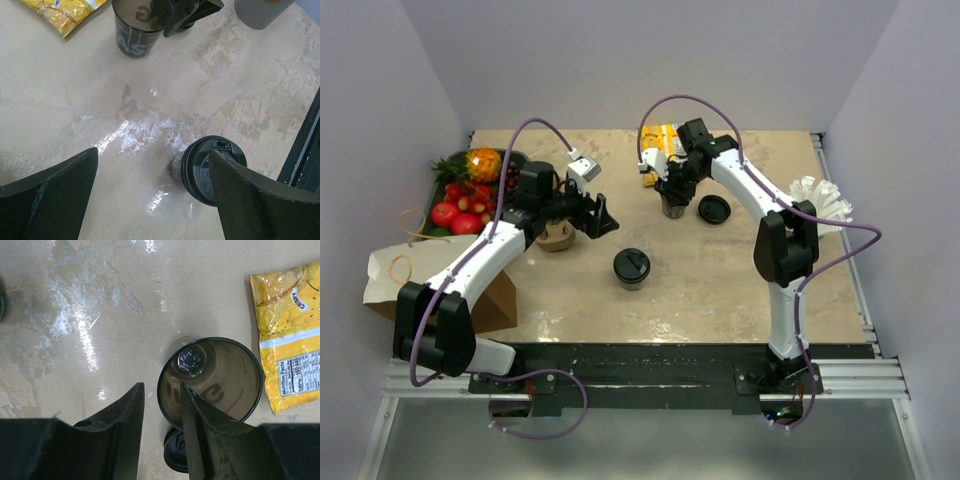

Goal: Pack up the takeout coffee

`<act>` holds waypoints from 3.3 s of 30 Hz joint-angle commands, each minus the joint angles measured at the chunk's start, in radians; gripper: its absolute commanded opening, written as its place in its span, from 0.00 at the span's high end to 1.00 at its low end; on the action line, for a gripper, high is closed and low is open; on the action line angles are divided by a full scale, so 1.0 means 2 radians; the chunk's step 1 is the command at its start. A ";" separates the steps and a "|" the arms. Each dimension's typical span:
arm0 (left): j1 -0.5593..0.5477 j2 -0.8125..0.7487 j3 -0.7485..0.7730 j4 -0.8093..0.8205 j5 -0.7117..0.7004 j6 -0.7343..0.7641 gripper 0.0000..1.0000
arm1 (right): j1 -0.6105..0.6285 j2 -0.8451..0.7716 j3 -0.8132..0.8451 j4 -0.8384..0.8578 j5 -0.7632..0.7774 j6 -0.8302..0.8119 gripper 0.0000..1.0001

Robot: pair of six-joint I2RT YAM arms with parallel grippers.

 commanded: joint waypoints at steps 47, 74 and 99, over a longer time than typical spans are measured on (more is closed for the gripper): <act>0.002 0.000 -0.010 0.025 -0.013 0.006 0.05 | 0.086 -0.238 -0.297 0.006 0.021 0.061 0.98; 0.010 0.014 0.004 0.012 -0.024 0.001 0.05 | 0.062 -0.100 -0.103 0.134 0.243 0.222 0.59; 0.023 0.018 -0.001 0.025 -0.029 -0.007 0.05 | -0.008 -0.015 -0.081 0.103 0.267 0.285 0.77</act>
